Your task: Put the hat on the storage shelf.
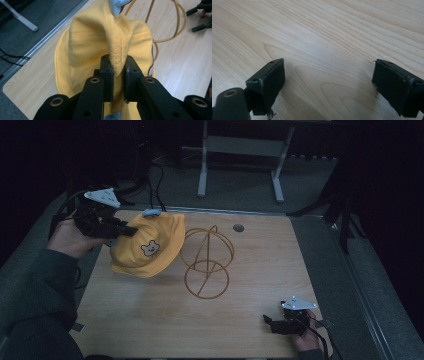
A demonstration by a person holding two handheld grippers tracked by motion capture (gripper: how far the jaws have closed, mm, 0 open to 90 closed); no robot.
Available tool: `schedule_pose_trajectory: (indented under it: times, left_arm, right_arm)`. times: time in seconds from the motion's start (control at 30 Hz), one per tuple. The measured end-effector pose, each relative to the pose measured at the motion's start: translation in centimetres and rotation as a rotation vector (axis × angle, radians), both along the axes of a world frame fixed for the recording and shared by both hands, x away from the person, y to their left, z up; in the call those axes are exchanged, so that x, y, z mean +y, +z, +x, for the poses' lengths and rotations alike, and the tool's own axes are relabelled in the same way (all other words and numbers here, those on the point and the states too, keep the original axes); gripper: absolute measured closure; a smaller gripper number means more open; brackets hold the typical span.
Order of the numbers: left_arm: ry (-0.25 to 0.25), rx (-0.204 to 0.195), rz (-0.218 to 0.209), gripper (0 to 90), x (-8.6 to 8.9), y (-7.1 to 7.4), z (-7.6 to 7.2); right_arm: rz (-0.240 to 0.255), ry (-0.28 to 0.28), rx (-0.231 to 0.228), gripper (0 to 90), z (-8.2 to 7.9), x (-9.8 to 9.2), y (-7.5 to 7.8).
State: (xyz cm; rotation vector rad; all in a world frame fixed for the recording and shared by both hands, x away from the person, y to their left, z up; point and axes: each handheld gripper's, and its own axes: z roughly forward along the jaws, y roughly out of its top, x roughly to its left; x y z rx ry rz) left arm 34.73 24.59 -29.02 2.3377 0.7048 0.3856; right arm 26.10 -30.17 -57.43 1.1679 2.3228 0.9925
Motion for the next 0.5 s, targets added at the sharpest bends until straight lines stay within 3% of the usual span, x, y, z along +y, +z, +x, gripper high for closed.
schedule_pose_trajectory:
  times: [0.23, 0.37, 0.5]
  left_arm:
    - [-0.030, -0.008, 0.003, 80.2, -0.1, 0.6, -0.1]
    - [-0.052, -0.012, -0.024, 80.2, 0.0, 1.1, -0.2]
    - [-0.065, -0.014, -0.024, 80.2, -0.2, 1.4, -0.2]
  right_arm:
    - [0.000, 0.000, 0.000, 11.0, 0.0, 0.0, 0.0]
    - [0.000, 0.000, 0.000, 11.0, 0.0, 0.0, 0.0]
    - [0.000, 0.000, 0.000, 11.0, 0.0, 0.0, 0.0]
